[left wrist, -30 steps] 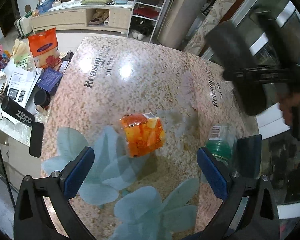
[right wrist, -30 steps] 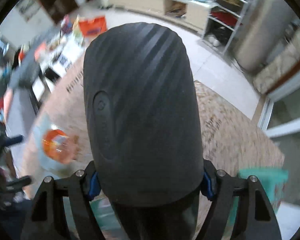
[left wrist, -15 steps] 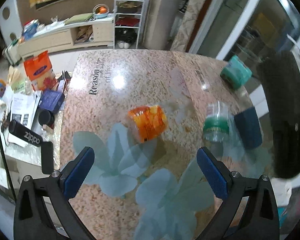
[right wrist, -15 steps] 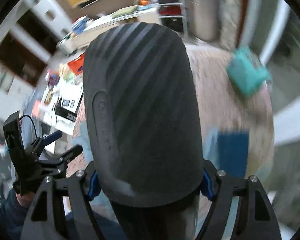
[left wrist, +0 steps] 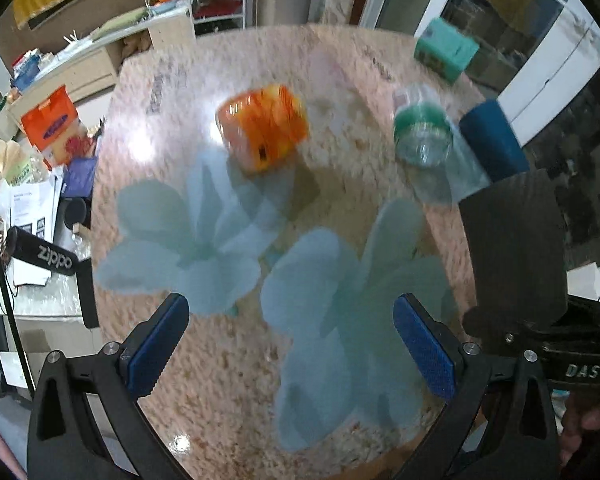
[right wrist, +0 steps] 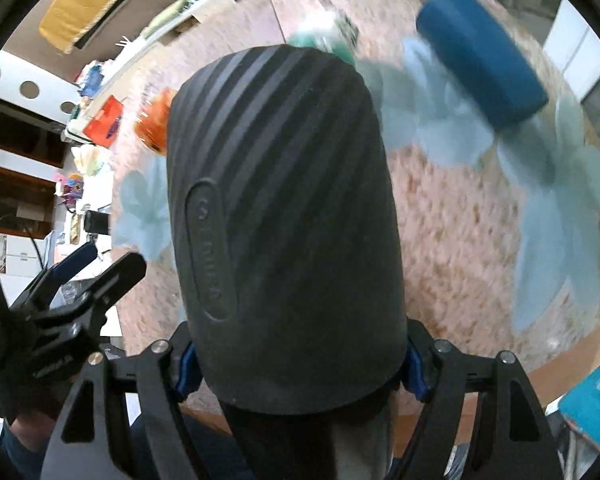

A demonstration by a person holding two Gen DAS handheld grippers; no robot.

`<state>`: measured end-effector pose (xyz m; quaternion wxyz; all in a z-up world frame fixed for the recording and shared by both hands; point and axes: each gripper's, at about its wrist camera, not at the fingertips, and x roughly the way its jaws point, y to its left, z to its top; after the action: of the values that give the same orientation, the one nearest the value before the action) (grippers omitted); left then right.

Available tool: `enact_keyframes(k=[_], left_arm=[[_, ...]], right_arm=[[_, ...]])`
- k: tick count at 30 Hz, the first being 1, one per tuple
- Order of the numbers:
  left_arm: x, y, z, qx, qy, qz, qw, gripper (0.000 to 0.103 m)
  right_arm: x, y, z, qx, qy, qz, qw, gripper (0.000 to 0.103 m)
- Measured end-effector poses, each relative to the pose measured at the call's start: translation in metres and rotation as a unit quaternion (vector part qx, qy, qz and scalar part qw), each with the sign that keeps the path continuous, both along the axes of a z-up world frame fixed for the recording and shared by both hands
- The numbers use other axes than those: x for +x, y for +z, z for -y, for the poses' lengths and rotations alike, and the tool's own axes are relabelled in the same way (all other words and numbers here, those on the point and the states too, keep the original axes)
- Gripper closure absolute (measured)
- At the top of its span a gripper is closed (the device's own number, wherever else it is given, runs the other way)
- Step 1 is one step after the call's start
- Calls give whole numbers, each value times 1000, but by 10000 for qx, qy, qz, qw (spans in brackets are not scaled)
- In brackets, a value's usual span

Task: Flip cup upright
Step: 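Lift the black cup with the right gripper and rotate it upright, then carry the black cup with the right gripper toward the left gripper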

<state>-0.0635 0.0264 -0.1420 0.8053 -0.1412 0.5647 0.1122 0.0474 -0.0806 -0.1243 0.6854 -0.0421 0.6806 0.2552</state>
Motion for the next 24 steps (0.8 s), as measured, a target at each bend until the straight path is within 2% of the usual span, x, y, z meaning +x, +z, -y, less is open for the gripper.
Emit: enact_keyframes(k=[6,16,24], left_arm=[[-7,-17,-3,-36,17,-199,9998,0],[-5,-25,-2,-50,9,-250,9997,0],[-5,-29,-6,-368,142,-244,9989,0]], right_arm=[[7,-4,-9,-334,-44,139,9993,28],[-8,-29,-33,-561,15,18,9984,27],[-24,-22,-54,-769,175,150,9968,27]])
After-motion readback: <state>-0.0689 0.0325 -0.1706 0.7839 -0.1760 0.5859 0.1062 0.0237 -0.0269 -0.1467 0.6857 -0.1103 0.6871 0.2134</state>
